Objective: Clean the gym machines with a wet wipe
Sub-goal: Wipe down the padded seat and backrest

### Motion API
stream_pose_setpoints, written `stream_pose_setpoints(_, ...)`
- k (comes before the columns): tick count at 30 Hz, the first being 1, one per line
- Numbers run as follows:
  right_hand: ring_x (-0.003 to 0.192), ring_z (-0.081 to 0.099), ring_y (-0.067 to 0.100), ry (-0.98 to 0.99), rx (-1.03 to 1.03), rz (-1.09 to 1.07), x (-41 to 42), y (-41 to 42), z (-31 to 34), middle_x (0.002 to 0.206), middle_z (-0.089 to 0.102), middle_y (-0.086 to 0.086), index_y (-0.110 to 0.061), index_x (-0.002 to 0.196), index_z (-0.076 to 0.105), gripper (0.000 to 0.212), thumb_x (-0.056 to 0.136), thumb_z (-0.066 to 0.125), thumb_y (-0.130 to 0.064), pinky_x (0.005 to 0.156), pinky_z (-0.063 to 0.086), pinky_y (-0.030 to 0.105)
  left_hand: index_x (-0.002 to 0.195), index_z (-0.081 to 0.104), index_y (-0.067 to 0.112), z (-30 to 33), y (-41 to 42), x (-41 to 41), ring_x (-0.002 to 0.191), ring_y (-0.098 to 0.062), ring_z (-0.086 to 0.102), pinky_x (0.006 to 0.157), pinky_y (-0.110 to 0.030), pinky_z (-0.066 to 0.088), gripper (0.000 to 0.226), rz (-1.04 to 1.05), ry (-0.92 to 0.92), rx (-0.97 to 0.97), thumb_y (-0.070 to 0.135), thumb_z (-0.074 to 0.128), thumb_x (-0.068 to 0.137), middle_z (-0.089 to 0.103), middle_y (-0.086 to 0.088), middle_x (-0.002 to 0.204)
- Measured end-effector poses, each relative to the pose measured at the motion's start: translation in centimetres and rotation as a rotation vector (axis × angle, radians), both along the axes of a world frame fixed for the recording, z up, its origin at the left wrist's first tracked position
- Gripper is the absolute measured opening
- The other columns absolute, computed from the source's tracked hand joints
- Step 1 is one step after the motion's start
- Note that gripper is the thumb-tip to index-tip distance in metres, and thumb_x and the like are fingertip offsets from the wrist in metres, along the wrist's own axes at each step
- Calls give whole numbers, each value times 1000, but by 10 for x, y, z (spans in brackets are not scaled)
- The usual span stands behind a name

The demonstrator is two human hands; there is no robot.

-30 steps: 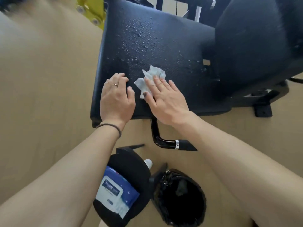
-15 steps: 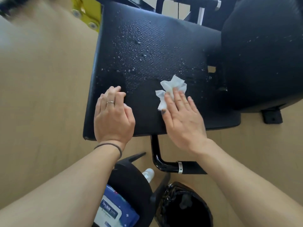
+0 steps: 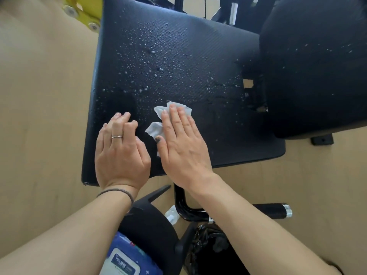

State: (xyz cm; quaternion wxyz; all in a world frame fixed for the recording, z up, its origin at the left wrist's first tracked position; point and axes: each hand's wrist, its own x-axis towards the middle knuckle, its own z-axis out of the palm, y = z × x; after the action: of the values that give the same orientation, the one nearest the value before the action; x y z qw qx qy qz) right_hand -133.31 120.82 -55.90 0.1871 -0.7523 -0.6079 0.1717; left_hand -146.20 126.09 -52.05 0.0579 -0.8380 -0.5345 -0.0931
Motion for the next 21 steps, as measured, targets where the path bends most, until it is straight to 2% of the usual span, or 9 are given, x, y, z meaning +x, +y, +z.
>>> stream_pose_setpoints(5,157,-4,24,-97,-21,38,17,-8,-10,169,-1,10,-12,161,5,62,106,5,-40,127,2,44,125,55,10,1,-1,0,142,-29,39,121,-46,25,37,0,3,-5,17,37,94,49,-8,146)
stream_pose_setpoints(10,157,0,20,-29,-162,-431,83,-47,-38,170,4,8,-10,161,8,65,103,6,-40,127,6,45,125,54,10,2,-1,1,141,-30,39,121,-47,25,37,-7,4,-15,20,36,94,48,-9,146)
stream_pose_setpoints(12,157,1,23,49,-138,-481,71,-38,-33,169,6,12,-5,160,11,71,102,1,-45,127,6,45,125,53,11,2,-1,2,141,-31,39,121,-47,24,37,-10,6,-12,21,35,94,48,-9,146)
stream_pose_setpoints(14,157,-2,26,91,-72,-366,37,-24,-16,169,4,14,-4,160,10,74,103,-1,-50,127,4,45,125,53,10,1,-1,1,142,-31,39,122,-47,24,36,-9,4,-10,20,36,94,48,-9,146)
stream_pose_setpoints(16,156,-13,21,113,-68,-183,3,-25,-5,169,-8,9,-9,161,1,70,104,1,-50,127,-5,41,124,55,8,0,-2,2,142,-30,39,121,-47,25,35,-11,0,-1,16,39,94,49,-9,146)
stream_pose_setpoints(18,154,-18,18,56,-86,-54,5,-39,-5,168,-14,6,-13,161,-4,66,106,4,-49,126,-8,39,124,55,7,0,-1,1,142,-30,39,121,-47,25,35,-10,5,-2,14,40,94,49,-10,146)
stream_pose_setpoints(20,155,-17,18,-44,-118,-54,39,-56,-21,168,-15,4,-16,160,-6,64,106,1,-48,127,-5,41,125,54,8,2,-1,1,142,-30,38,122,-47,24,35,-4,12,-19,17,39,95,48,-9,147)
stream_pose_setpoints(21,155,-16,17,-69,-143,-123,62,-63,-30,168,-14,3,-16,160,-6,64,105,-1,-48,127,-2,42,126,54,9,3,-1,2,142,-30,38,122,-47,23,35,-1,17,-27,18,39,95,47,-9,147)
